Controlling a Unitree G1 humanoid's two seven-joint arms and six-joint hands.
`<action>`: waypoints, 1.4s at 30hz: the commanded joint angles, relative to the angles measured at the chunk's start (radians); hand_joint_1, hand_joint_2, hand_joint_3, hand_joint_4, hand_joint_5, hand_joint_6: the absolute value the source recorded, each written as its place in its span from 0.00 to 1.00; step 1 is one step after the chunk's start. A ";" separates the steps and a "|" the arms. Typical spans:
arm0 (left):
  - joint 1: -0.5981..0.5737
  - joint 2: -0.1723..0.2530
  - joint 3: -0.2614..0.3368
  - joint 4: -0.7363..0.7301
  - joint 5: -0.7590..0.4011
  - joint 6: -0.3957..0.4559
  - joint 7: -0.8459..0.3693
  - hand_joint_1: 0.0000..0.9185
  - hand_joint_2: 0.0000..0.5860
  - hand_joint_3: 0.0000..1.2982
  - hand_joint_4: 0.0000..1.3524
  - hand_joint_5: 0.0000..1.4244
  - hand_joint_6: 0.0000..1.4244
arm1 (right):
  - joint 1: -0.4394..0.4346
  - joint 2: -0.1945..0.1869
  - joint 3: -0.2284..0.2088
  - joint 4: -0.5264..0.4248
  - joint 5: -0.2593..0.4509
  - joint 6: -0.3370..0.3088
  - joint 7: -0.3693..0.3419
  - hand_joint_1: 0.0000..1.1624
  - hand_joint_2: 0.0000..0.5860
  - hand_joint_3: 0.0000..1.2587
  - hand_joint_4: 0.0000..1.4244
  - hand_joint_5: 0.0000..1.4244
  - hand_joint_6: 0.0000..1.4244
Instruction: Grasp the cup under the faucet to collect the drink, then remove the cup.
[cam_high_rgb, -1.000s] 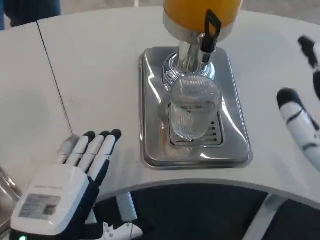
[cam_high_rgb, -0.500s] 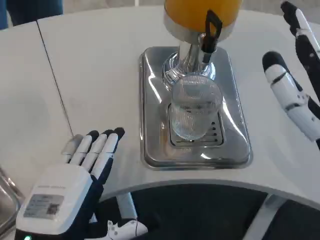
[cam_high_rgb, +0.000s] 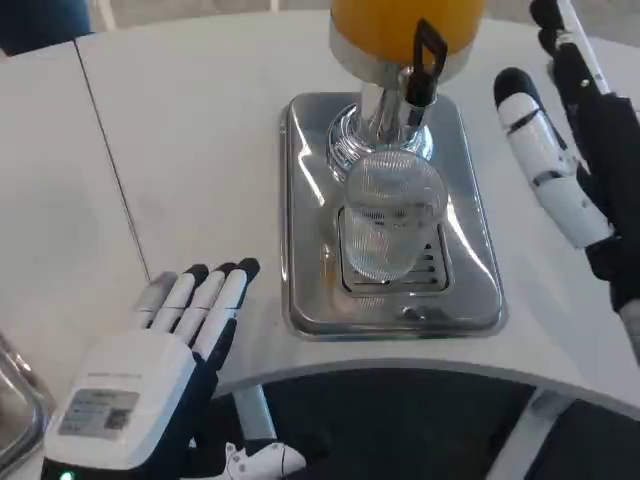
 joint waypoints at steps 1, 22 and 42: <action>-0.004 -0.003 -0.007 -0.009 0.003 0.010 -0.014 0.00 0.15 0.00 0.00 0.00 0.00 | -0.040 0.015 0.024 0.029 0.009 0.012 -0.029 0.04 0.84 0.00 0.00 0.00 0.00; -0.022 0.011 0.013 0.009 -0.013 0.023 -0.011 0.00 0.16 0.00 0.00 0.00 0.00 | -0.129 0.029 0.066 0.153 0.049 0.063 -0.044 0.06 0.85 0.00 0.00 0.00 0.00; -0.033 0.011 0.018 0.025 -0.024 0.019 -0.008 0.00 0.16 0.00 0.00 0.00 0.00 | -0.202 0.012 0.160 0.197 0.061 0.052 -0.022 0.07 0.86 0.00 0.00 0.00 0.00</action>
